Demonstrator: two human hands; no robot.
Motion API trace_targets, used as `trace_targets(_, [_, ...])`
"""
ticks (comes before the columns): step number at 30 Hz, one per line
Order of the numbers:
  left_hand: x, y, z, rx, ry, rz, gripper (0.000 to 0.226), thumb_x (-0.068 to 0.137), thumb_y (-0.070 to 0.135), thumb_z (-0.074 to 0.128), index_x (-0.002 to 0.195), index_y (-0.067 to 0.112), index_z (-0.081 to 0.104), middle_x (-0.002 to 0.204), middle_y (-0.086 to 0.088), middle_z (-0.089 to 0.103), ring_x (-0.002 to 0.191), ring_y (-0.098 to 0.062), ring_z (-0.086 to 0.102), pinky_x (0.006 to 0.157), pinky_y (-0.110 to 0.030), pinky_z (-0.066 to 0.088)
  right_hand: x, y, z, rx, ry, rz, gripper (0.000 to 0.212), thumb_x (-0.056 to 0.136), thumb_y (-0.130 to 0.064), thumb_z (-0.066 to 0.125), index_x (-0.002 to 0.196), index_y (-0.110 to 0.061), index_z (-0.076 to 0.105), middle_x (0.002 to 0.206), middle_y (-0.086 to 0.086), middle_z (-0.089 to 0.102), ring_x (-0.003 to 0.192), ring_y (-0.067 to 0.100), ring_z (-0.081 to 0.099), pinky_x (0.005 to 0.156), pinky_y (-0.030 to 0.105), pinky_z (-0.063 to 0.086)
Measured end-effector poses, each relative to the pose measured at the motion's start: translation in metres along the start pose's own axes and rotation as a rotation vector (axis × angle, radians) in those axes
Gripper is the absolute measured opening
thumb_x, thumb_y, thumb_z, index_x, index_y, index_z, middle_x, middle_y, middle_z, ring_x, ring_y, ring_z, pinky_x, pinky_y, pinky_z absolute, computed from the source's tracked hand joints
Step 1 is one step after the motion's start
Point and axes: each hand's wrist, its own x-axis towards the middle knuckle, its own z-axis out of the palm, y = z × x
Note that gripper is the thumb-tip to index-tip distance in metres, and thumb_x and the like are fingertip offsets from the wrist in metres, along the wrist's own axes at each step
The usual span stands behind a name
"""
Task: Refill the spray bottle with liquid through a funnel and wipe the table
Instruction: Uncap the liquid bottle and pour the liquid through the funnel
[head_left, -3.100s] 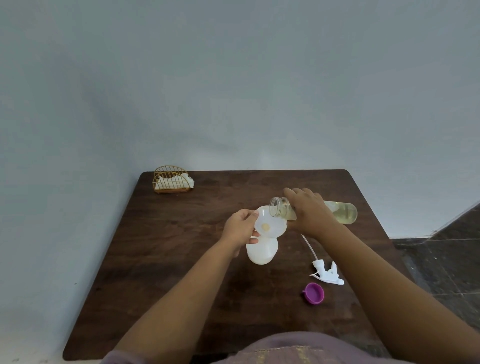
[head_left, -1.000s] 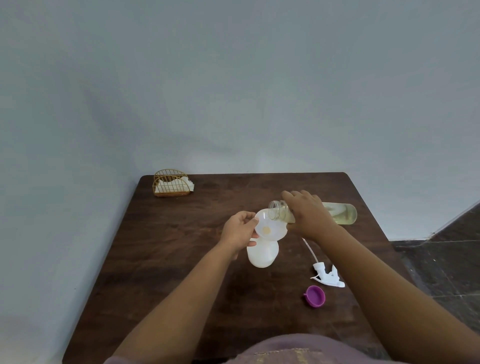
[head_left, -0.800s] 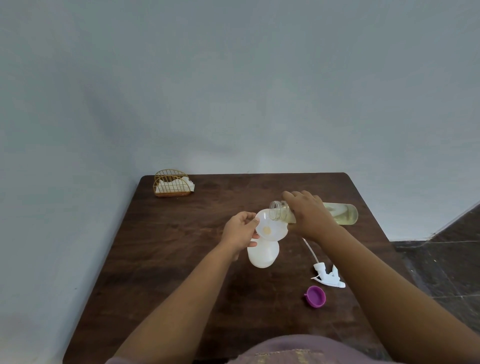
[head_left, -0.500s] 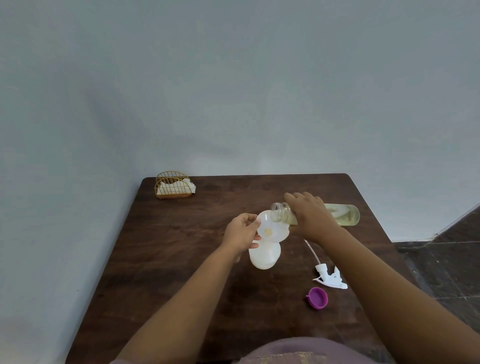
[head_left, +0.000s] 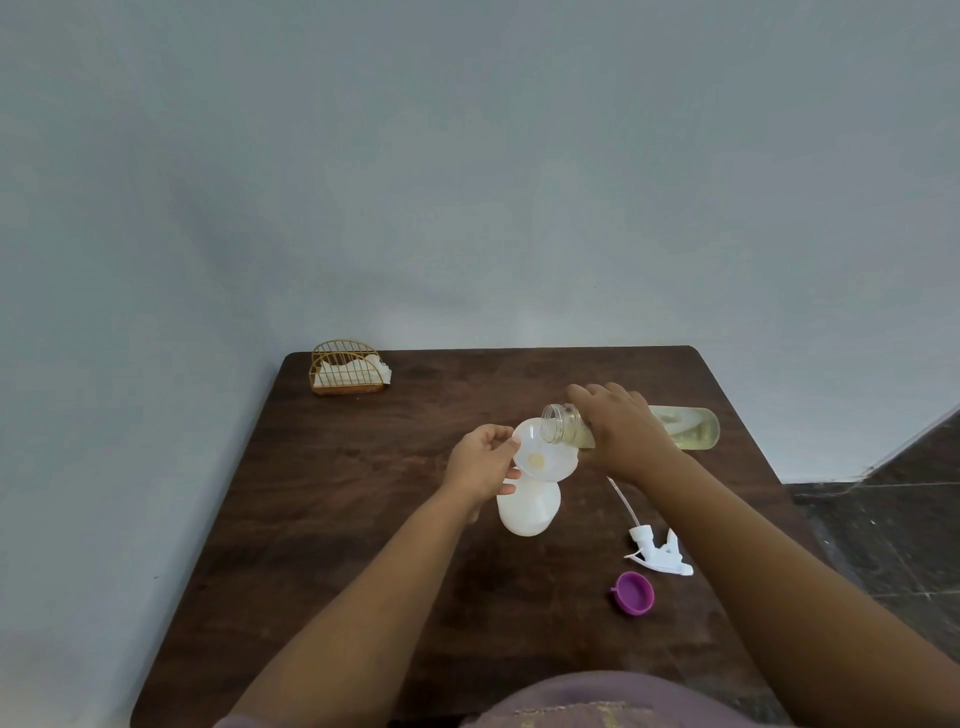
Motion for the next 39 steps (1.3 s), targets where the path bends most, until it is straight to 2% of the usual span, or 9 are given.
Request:
trace_targets(5, [0.0002, 0.0007, 0.0001, 0.014, 0.003, 0.005, 0.027, 0.097, 0.025, 0.057, 0.124, 0.018, 0.06, 0.112, -0.002, 0.068, 0.083, -0.015, 0.068, 0.069, -0.029, 0.06, -0.0003, 0.0002, -0.0017, 0.001, -0.008, 0.0, 0.044, 0.072, -0.03, 0.073, 0.107, -0.018, 0.048, 0.088, -0.005, 0.049, 0.083, 0.016, 0.042, 0.081, 0.033, 0.039])
trace_targets(9, [0.0003, 0.0006, 0.0001, 0.011, 0.004, 0.005, 0.028, 0.098, 0.025, 0.057, 0.124, 0.017, 0.06, 0.112, -0.002, 0.068, 0.083, -0.015, 0.069, 0.07, -0.029, 0.061, 0.0, 0.0004, -0.002, 0.003, -0.004, 0.0, 0.043, 0.072, -0.032, 0.073, 0.104, -0.018, 0.048, 0.087, -0.005, 0.048, 0.082, 0.017, 0.042, 0.082, 0.033, 0.041])
trace_targets(19, [0.0008, 0.0014, 0.0007, 0.017, 0.008, 0.004, 0.028, 0.098, 0.025, 0.056, 0.124, 0.017, 0.059, 0.114, -0.003, 0.067, 0.084, -0.016, 0.068, 0.071, -0.03, 0.061, 0.0021, 0.0018, 0.0003, 0.0, 0.002, -0.001, 0.045, 0.07, -0.034, 0.075, 0.103, -0.018, 0.049, 0.086, -0.005, 0.049, 0.083, 0.017, 0.045, 0.079, 0.033, 0.039])
trace_targets(27, [0.0003, 0.0007, 0.0001, -0.004, 0.0, 0.008, 0.025, 0.098, 0.025, 0.056, 0.122, 0.017, 0.061, 0.107, -0.001, 0.068, 0.079, -0.013, 0.068, 0.065, -0.026, 0.058, 0.0024, 0.0018, 0.0003, -0.005, 0.002, 0.0, 0.042, 0.07, -0.031, 0.073, 0.101, -0.018, 0.048, 0.086, -0.004, 0.051, 0.082, 0.017, 0.044, 0.075, 0.031, 0.036])
trace_targets(33, [0.0005, 0.0011, 0.0004, -0.009, 0.002, 0.006, 0.026, 0.098, 0.025, 0.056, 0.123, 0.017, 0.061, 0.107, -0.001, 0.068, 0.08, -0.013, 0.068, 0.065, -0.027, 0.058, 0.002, 0.0001, -0.001, -0.001, -0.005, 0.001, 0.041, 0.07, -0.031, 0.074, 0.094, -0.02, 0.043, 0.083, -0.005, 0.047, 0.08, 0.017, 0.043, 0.076, 0.031, 0.037])
trace_targets(39, [0.0014, 0.0007, 0.0005, 0.004, 0.004, 0.011, 0.028, 0.098, 0.025, 0.056, 0.125, 0.017, 0.059, 0.11, -0.001, 0.068, 0.083, -0.013, 0.068, 0.067, -0.027, 0.06, 0.0015, -0.0016, -0.0036, -0.001, -0.018, 0.002, 0.04, 0.07, -0.028, 0.073, 0.097, -0.018, 0.045, 0.083, -0.005, 0.046, 0.081, 0.017, 0.043, 0.077, 0.031, 0.037])
